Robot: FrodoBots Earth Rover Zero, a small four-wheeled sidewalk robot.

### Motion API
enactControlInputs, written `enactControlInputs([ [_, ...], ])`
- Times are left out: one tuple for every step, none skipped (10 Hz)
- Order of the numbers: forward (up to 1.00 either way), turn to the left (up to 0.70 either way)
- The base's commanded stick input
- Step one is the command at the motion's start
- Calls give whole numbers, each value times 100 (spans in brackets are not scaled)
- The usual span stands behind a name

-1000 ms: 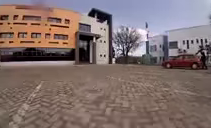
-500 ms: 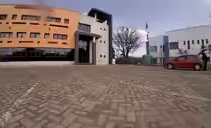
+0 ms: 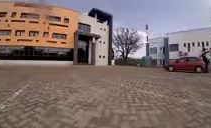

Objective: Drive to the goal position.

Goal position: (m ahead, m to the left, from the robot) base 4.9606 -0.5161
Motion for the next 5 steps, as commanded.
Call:
enactControlInputs([
  [70, 0],
  [70, 0],
  [70, 0],
  [70, 0],
  [70, 0],
])
